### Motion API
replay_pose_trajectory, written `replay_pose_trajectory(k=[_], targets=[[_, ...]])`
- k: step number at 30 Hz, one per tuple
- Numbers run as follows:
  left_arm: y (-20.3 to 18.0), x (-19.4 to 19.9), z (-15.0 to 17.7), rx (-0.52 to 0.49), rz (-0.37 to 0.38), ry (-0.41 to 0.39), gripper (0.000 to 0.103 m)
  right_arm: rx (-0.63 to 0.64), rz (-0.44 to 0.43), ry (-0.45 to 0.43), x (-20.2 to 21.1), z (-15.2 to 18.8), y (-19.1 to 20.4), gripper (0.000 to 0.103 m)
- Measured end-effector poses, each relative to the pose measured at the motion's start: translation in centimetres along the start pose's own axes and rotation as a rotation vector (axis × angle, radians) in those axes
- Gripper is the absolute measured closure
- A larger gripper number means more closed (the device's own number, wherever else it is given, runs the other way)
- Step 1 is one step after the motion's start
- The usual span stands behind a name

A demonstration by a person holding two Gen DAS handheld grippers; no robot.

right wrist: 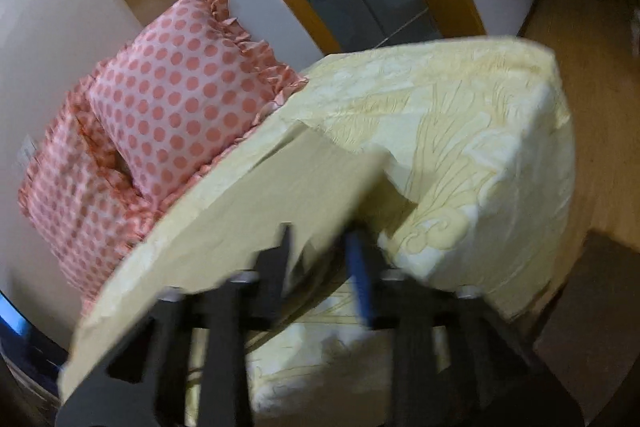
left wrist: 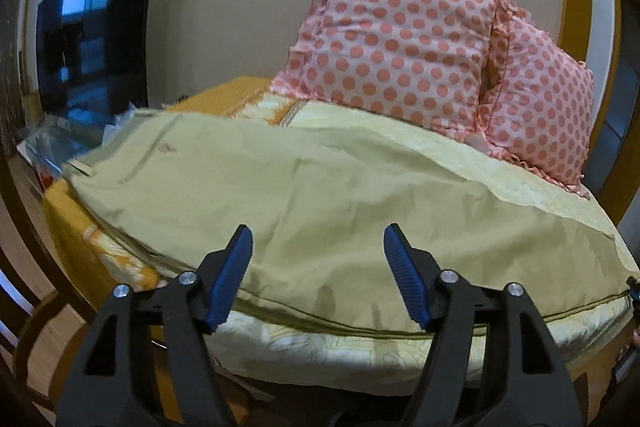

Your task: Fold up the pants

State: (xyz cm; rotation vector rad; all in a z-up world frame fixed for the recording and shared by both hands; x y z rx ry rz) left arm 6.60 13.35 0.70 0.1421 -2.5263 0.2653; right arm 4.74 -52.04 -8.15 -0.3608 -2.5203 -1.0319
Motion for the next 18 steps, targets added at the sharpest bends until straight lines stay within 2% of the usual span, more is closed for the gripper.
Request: replay_pose_trajectory(k=[3, 6, 9, 11, 14, 15, 18], targets=[[0.3, -1.7, 1.1, 0.022, 0.001, 0.037, 0.035, 0.022, -0.043, -0.024, -0.6, -0.2, 0.4, 0.098], [1.0, -2.9, 2.1, 0.06, 0.013, 0.077, 0.033, 0.042, -0.13, -0.039, -0.6, -1.2, 2.8, 0.098], [1.2, -3.1, 2.6, 0.064, 0.021, 0.07, 0.031, 0.157, -0.263, -0.039, -0.1, -1.9, 9.1, 0.098], [1.1, -3.2, 2.6, 0.061, 0.021, 0.064, 0.03, 0.249, -0.393, -0.008, 0.1, -1.0, 15.4, 0.098], [1.1, -2.9, 2.3, 0.086, 0.036, 0.056, 0.03, 0.349, -0.566, 0.069, 0.4, 2.5, 23.5, 0.098], [1.2, -2.8, 2.2, 0.094, 0.042, 0.053, 0.03, 0.397, -0.635, 0.121, 0.5, 5.0, 26.8, 0.098], [1.7, -1.9, 1.5, 0.118, 0.042, 0.024, 0.029, 0.512, -0.746, 0.268, 0.6, 12.2, 32.3, 0.098]])
Point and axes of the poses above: each gripper's, at about its wrist camera, not at the fingertips, and x roughly against the way its jaws point, y to its left, z to its underside, the point moved 9 cm from there along -x, roughly the way its jaws point, and after that the axes turned 2 degrees about y, right-handed, at the moved point
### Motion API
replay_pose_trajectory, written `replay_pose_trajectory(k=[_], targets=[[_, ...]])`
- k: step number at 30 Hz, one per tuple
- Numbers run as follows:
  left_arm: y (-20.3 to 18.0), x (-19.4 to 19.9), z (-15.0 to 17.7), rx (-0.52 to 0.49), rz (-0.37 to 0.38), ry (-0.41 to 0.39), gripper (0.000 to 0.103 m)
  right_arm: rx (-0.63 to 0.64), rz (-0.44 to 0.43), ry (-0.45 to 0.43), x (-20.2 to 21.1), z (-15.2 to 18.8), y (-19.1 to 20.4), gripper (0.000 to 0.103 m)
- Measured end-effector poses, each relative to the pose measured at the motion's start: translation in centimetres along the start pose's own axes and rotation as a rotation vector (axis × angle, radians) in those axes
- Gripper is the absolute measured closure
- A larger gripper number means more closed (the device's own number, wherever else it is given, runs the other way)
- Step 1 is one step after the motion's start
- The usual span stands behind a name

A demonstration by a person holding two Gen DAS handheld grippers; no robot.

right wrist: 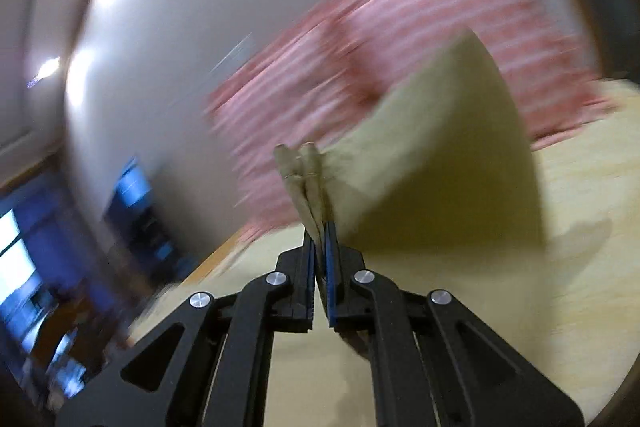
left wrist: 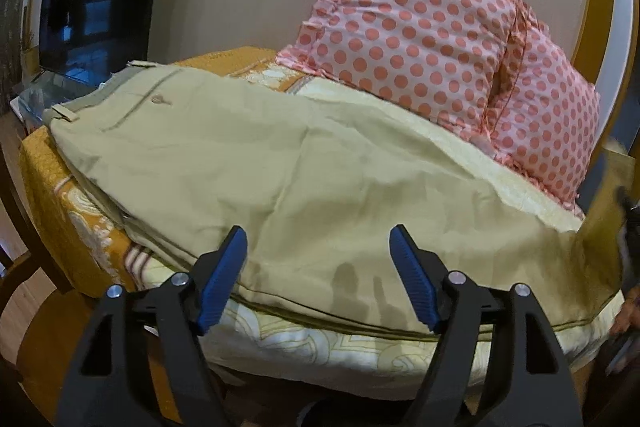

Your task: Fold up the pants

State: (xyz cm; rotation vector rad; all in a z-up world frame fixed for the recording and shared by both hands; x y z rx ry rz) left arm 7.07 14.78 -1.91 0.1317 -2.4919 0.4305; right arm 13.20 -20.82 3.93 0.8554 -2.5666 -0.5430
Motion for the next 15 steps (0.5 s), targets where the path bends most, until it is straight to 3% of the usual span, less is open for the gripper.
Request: replay_pose_trajectory(k=[3, 6, 7, 8, 10, 12, 15], targets=[[1.0, 1.0, -0.7, 0.003, -0.037, -0.037, 0.029, 0.125, -0.061, 0.278, -6.3, 7.1, 4.9, 0.098], [3.4, 2.1, -1.4, 0.006, -0.117, -0.078, 0.025, 0.233, -0.055, 0.469, -8.2, 12.4, 7.3, 0.089], [4.4, 2.4, -1.6, 0.014, -0.144, -0.091, 0.023, 0.255, -0.064, 0.474, -7.8, 12.9, 8.0, 0.078], [5.8, 2.8, -1.8, 0.029, -0.184, -0.105, 0.022, 0.274, -0.075, 0.465, -7.6, 12.9, 8.6, 0.06], [8.0, 3.2, -2.0, 0.068, -0.23, -0.121, 0.021, 0.291, -0.09, 0.394, -6.9, 11.4, 9.5, 0.044], [9.9, 3.5, -2.3, 0.107, -0.261, -0.133, 0.019, 0.286, -0.047, 0.31, -6.9, 9.2, 9.3, 0.044], [12.9, 3.8, -2.7, 0.172, -0.314, -0.151, 0.019, 0.321, 0.147, 0.315, -9.0, 8.6, 7.1, 0.044]])
Point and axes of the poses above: each gripper's, at about its wrist camera, not at the fingertips, and x roughly against the way its jaws point, y to its left, z to its underside, the point moved 9 cm from there along -x, roughly the way its jaws point, and after that the axes turned 2 degrees about y, right-handed, at the moved point
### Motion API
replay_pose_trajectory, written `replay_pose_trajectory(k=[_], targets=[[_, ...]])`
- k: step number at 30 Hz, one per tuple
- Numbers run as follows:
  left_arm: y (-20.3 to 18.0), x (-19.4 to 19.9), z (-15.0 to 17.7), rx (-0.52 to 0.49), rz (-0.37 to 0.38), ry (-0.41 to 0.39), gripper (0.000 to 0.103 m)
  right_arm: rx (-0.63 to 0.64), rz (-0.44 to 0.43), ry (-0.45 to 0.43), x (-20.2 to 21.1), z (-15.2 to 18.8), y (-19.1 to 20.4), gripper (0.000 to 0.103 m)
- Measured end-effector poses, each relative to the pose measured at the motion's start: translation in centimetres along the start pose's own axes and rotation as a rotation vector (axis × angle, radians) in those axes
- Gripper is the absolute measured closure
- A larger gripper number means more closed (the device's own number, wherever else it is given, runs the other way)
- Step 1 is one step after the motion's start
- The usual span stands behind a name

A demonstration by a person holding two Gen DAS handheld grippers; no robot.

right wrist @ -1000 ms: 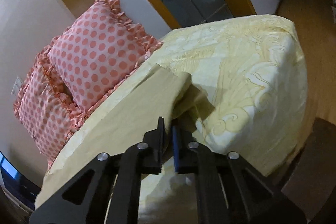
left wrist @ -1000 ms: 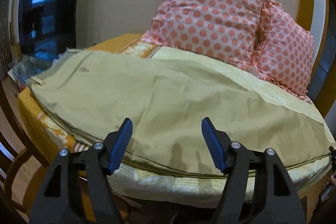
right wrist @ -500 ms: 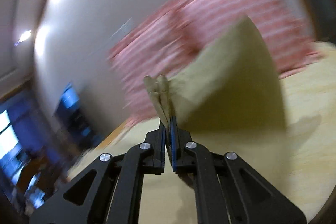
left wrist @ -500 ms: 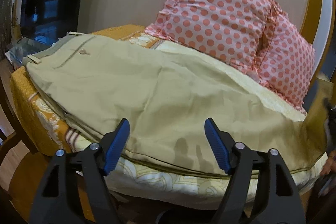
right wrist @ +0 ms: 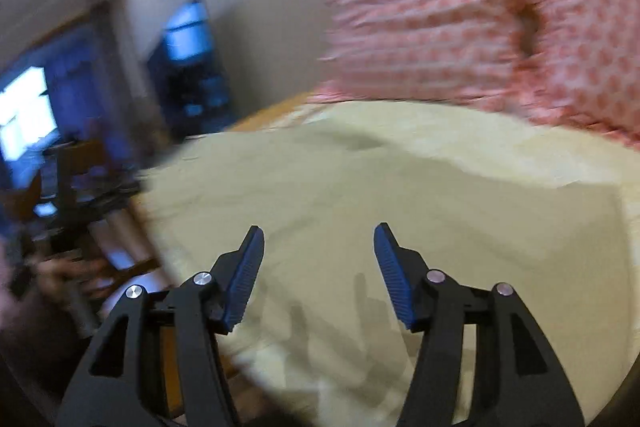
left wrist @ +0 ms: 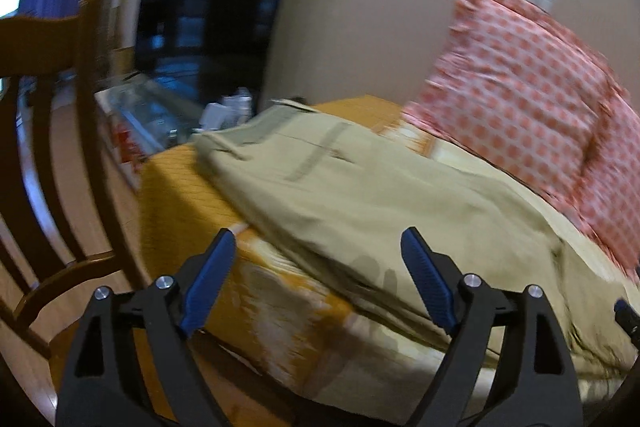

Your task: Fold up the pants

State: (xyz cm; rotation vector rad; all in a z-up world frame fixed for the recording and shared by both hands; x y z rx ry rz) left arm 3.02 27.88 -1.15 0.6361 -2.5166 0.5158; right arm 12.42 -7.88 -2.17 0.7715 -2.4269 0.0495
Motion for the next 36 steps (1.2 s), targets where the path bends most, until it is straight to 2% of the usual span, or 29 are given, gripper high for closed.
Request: replay_pose_trajectory(k=[2, 3, 4, 9, 14, 17, 19, 22, 26, 29, 32, 34, 35, 36], targets=[[1.5, -0.5, -0.7, 0.028, -0.022, -0.008, 0.019, 0.046, 0.101, 0.169, -3.3, 2.3, -0.4, 0.042], [2.2, -0.9, -1.0, 0.035, -0.033, -0.011, 0.019, 0.077, 0.117, 0.141, -3.2, 2.2, -0.1, 0.042], [3.0, -1.5, -1.5, 0.041, -0.05, -0.006, 0.019, 0.113, 0.113, 0.149, -3.2, 2.4, 0.6, 0.041], [5.4, -4.3, -3.3, 0.12, -0.051, 0.026, 0.02, 0.085, 0.079, 0.131, -3.0, 1.8, 0.9, 0.036], [5.0, -6.4, -3.2, 0.138, 0.003, 0.097, 0.021, 0.09, 0.075, 0.129, -3.4, 2.5, 1.0, 0.034], [4.0, -5.9, -2.2, 0.101, 0.002, 0.098, 0.021, 0.088, 0.071, 0.128, -3.6, 3.0, 0.7, 0.033], [3.0, -5.3, -1.6, 0.107, 0.056, 0.102, 0.02, 0.087, 0.07, 0.128, -3.8, 3.1, 0.7, 0.032], [0.2, -4.7, -0.8, 0.147, 0.232, 0.145, 0.019, 0.086, 0.069, 0.128, -3.9, 3.0, 0.7, 0.032], [-0.3, -5.3, -1.1, 0.236, 0.307, 0.164, 0.021, 0.084, 0.067, 0.125, -4.0, 2.9, 0.8, 0.031], [1.6, -6.1, -1.9, 0.39, 0.339, 0.174, 0.029, 0.082, 0.064, 0.121, -4.0, 2.9, 0.8, 0.031], [4.0, -7.1, -2.5, 0.528, 0.34, 0.185, 0.044, 0.073, 0.057, 0.115, -4.1, 2.9, 0.8, 0.029], [5.1, -7.7, -2.7, 0.598, 0.334, 0.195, 0.063, 0.066, 0.048, 0.108, -4.1, 2.9, 0.8, 0.028], [5.8, -8.3, -2.7, 0.628, 0.307, 0.206, 0.072, 0.061, 0.042, 0.102, -4.0, 2.9, 0.8, 0.028], [6.2, -8.8, -2.6, 0.636, 0.283, 0.221, 0.091, 0.055, 0.037, 0.098, -4.0, 2.9, 0.8, 0.028]])
Point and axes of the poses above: each gripper's, at about its wrist camera, not at the fingertips, and x roughly against the way its jaws point, y to its left, z to its underside, the point moved 9 cm from there along -x, roughly the way its jaws point, and after that the axes turned 2 degrees about y, right-handed, at the moved point
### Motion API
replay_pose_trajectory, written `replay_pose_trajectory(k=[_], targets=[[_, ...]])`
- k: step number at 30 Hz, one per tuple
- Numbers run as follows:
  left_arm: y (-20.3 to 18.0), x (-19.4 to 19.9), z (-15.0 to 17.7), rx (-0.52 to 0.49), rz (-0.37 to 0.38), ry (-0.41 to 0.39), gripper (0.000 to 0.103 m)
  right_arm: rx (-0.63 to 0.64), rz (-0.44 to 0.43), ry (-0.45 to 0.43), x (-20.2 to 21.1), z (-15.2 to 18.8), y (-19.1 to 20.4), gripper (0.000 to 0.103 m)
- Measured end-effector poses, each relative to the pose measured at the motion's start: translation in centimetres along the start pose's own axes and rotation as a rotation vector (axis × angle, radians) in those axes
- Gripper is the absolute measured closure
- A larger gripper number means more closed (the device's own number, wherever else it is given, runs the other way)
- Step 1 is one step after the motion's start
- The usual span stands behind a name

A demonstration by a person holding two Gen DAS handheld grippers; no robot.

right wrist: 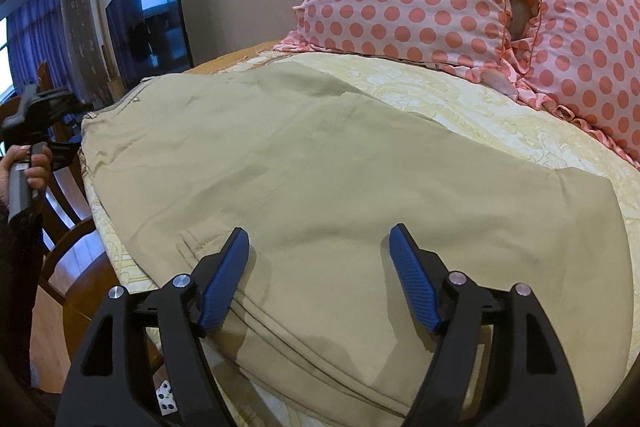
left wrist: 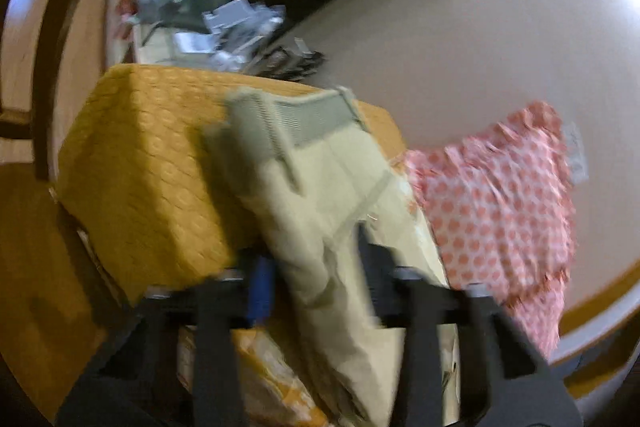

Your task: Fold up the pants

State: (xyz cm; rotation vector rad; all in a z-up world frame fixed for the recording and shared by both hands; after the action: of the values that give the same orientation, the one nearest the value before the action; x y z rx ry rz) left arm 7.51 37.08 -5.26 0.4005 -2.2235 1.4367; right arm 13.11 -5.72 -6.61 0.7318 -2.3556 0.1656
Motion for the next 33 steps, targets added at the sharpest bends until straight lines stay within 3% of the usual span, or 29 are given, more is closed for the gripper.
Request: replay_pose_trajectory(k=[3, 4, 6, 10, 13, 15, 18, 20, 22, 25, 29, 33], targets=[[-0.6, -0.5, -0.3, -0.065, -0.048, -0.013, 0.097, -0.036, -0.048, -0.019, 0.7, 0.1, -0.4, 0.028], [-1.9, -0.3, -0.3, -0.148, -0.103, -0.031, 0.098, -0.049, -0.058, -0.027, 1.0, 0.1, -0.6, 0.028], [-4.8, 0.4, -0.1, -0.269, -0.144, -0.064, 0.098, -0.076, -0.069, -0.048, 1.8, 0.1, -1.3, 0.028], [-15.2, 2.5, 2.9, -0.546, -0.093, -0.101, 0.098, -0.149, -0.053, -0.12, 4.7, 0.4, -4.6, 0.028], [-23.8, 3.0, 9.8, -0.782, 0.003, -0.06, 0.096, -0.229, -0.017, -0.174, 6.8, 0.9, -8.0, 0.028], [-28.8, 2.9, 16.5, -0.934, 0.103, -0.001, 0.096, -0.289, 0.032, -0.204, 8.4, 1.6, -10.7, 0.028], [-33.1, 2.6, 27.8, -1.093, 0.287, 0.166, 0.096, -0.378, 0.103, -0.242, 10.9, 3.0, -14.5, 0.027], [-33.5, 1.9, 35.7, -1.21, 0.356, 0.3, 0.096, -0.427, 0.142, -0.257, 12.2, 3.9, -16.5, 0.025], [-31.8, 0.3, 42.2, -1.31, 0.354, 0.43, 0.096, -0.487, 0.181, -0.266, 13.6, 5.3, -18.9, 0.022], [-28.2, -1.6, 47.4, -1.368, 0.31, 0.572, 0.097, -0.565, 0.187, -0.274, 15.0, 6.7, -21.3, 0.021], [-27.9, -0.5, 47.7, -1.412, 0.3, 0.488, 0.097, -0.639, 0.101, -0.3, 15.7, 6.5, -22.9, 0.021], [-26.8, 0.7, 48.8, -1.478, 0.306, 0.504, 0.076, -0.684, -0.108, -0.248, 13.3, 4.0, -22.5, 0.021]])
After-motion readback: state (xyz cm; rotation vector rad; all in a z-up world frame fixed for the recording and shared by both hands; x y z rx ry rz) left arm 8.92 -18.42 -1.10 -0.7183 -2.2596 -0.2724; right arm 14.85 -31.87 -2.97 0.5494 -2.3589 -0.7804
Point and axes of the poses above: each gripper's, at about its wrist camera, not at the fingertips, and x roughly against the way its jaws point, y to its left, z to its underside, the point moved 9 cm from there along -x, roughly the way its jaws point, and after that the axes turned 2 degrees about y, right-handed, at the moved point
